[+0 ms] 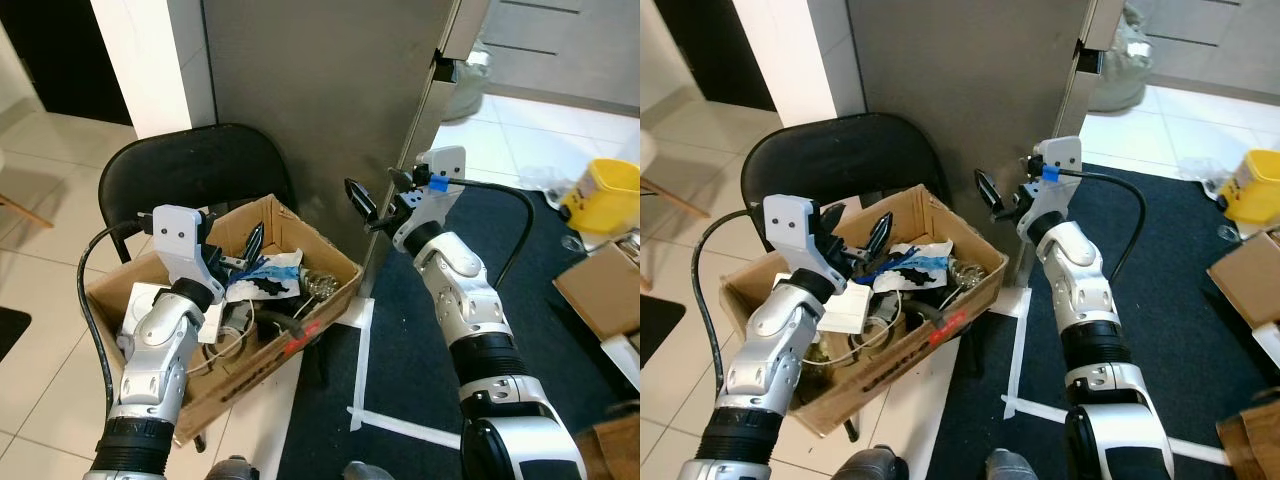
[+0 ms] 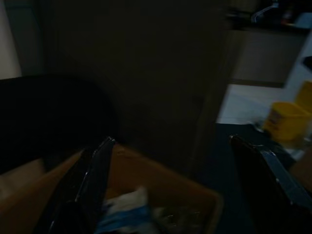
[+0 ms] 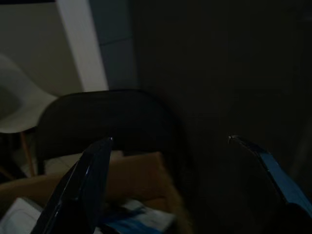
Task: Picking trash to rubbish bin
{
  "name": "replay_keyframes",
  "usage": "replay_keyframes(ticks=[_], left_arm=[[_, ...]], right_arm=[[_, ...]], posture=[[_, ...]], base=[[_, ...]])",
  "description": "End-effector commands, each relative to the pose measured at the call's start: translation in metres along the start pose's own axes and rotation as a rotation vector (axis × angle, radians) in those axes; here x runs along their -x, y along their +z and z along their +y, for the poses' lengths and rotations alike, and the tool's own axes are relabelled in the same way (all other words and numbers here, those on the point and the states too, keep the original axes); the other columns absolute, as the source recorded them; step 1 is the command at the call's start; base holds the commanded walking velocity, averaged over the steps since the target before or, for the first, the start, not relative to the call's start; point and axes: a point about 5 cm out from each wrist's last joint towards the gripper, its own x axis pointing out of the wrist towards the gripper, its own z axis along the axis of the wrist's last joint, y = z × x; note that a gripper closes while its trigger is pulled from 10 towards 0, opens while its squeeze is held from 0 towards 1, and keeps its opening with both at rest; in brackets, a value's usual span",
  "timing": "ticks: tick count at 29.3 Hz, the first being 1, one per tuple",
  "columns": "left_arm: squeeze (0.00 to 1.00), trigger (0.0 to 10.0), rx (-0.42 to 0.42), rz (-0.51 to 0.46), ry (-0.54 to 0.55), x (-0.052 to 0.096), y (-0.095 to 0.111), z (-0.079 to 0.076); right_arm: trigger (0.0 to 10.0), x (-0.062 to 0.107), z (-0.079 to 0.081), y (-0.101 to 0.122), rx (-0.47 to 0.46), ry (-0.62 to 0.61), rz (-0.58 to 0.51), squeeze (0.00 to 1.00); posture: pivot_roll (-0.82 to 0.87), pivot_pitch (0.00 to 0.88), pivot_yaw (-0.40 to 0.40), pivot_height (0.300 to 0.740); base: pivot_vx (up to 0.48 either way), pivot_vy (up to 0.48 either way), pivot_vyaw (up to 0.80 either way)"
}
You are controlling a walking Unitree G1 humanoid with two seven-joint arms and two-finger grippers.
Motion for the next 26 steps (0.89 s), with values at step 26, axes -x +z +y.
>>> replay_keyframes(ticks=[26], left_arm=[[0.0, 10.0, 0.04, 0.001, -0.02, -0.002, -0.0038, -0.0018]], right_arm=[[10.0, 0.0003, -0.006, -0.0049, -0.051, -0.019, 0.014, 0.0]], posture=[[-0.01, 0.0, -0.031, 0.74]], base=[[0.0, -0.298, 0.0]])
